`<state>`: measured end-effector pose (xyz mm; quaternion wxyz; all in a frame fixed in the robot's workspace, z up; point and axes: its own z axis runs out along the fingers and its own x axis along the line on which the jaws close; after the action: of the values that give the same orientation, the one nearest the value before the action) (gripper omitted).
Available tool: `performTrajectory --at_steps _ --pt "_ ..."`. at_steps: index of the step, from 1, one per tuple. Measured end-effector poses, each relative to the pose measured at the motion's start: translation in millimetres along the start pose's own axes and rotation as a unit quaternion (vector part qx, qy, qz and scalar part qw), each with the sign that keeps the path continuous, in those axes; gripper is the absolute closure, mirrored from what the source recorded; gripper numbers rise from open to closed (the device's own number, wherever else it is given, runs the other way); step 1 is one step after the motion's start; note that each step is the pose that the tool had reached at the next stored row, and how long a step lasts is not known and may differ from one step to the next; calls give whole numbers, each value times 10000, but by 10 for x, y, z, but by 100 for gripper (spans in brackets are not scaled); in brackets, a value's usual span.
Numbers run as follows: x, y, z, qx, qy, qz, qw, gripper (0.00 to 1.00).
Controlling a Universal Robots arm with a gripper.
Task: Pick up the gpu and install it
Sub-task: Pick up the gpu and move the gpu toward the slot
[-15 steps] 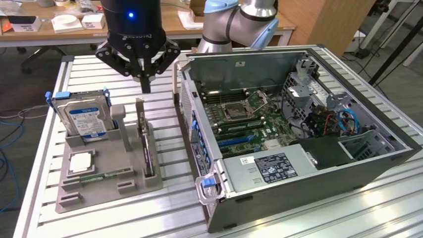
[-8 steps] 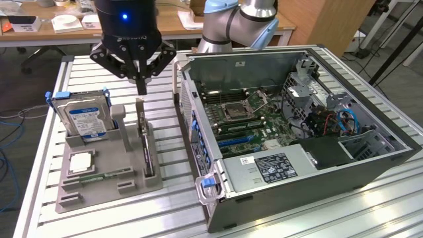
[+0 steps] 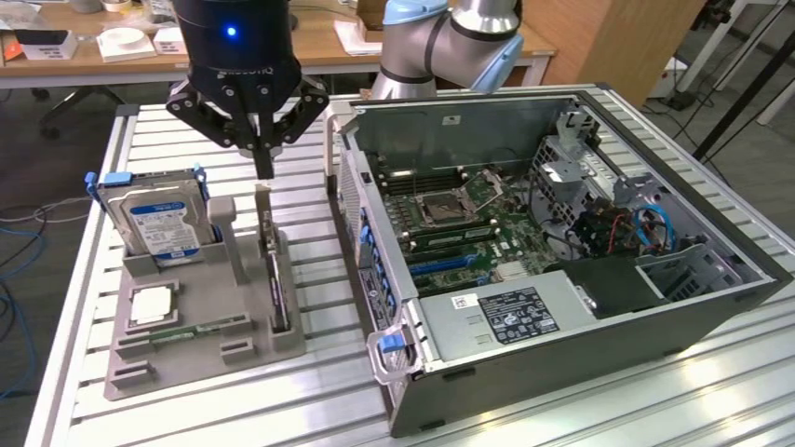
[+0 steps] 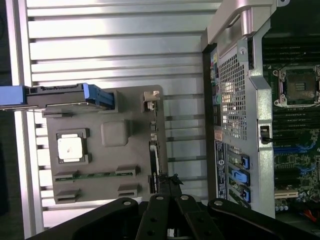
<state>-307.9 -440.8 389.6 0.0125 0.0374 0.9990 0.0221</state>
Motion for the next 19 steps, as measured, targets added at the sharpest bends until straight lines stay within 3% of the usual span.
performTrajectory --at_steps 19 --pt "10 -76 -4 0 1 0 10000 89"
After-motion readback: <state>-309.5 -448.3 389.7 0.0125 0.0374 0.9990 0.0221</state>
